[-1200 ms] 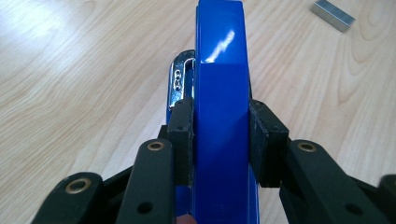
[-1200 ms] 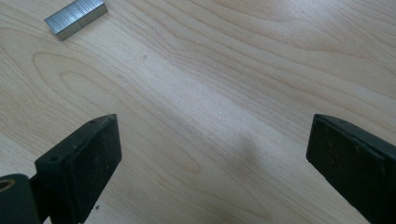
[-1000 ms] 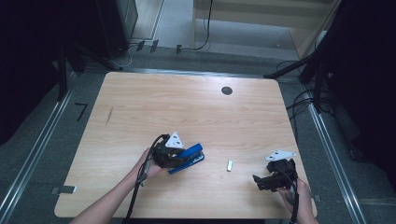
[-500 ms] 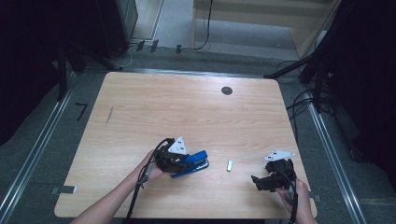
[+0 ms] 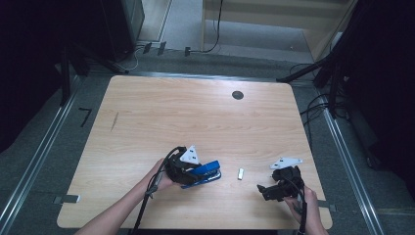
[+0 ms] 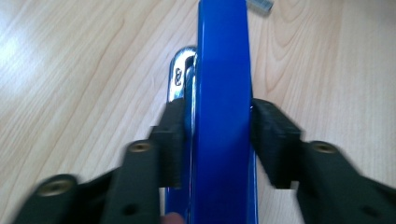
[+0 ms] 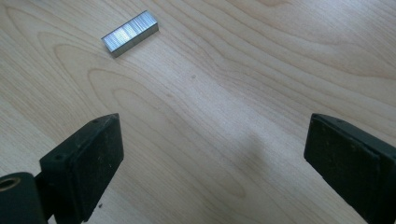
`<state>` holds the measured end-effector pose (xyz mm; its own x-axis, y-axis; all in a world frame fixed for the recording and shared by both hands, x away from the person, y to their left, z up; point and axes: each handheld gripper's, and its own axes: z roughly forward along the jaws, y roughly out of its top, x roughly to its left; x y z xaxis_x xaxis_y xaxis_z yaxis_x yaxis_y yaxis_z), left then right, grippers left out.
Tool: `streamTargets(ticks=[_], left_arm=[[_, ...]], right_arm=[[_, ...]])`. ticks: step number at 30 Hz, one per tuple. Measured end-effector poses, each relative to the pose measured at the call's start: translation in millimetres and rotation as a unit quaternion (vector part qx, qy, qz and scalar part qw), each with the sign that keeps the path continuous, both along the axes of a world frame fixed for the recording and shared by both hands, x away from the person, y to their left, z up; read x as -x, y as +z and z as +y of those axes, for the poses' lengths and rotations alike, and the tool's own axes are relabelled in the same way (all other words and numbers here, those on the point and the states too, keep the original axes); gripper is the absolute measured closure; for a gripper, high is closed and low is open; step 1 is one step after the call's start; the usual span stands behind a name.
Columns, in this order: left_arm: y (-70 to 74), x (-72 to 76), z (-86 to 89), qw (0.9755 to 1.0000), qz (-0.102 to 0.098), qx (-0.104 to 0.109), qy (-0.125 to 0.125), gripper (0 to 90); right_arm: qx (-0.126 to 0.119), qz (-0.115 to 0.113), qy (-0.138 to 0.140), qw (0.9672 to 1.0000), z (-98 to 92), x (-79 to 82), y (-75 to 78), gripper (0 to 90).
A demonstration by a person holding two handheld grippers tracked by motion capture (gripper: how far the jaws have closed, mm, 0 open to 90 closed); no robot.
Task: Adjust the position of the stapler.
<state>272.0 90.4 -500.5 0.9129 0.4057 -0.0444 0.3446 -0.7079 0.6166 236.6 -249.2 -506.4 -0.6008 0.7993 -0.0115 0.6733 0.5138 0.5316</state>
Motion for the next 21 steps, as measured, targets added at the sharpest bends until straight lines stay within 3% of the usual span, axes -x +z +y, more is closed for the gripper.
streamTargets(ticks=[6,9,13,16,18,21], left_arm=[[6.6,3.9,9.4,0.9993,0.003,-0.022,0.029,47.1],[8.4,7.4,14.3,0.9992,0.003,-0.023,0.031,46.8],[9.3,14.2,22.4,0.9984,0.010,-0.043,0.036,46.6],[5.5,16.9,29.0,0.9973,0.021,-0.053,0.045,49.5],[5.4,18.2,30.5,0.9968,0.016,-0.060,0.050,51.1],[4.4,18.6,32.7,0.9976,0.020,-0.055,0.038,57.5]], right_arm=[[-0.005,0.004,-0.009,0.9999,-6.0,1.6,-0.2,4.9],[-0.006,0.005,-0.013,0.9999,-9.0,1.8,-0.1,4.9],[-0.010,0.003,-0.010,0.9999,-10.1,1.9,0.3,7.0],[-0.010,0.004,-0.006,0.9999,-8.7,2.3,1.1,7.4],[-0.009,0.001,-0.002,1.0000,-8.2,2.1,1.3,7.4],[-0.007,0.004,-0.004,1.0000,-8.4,1.9,1.0,7.4]])
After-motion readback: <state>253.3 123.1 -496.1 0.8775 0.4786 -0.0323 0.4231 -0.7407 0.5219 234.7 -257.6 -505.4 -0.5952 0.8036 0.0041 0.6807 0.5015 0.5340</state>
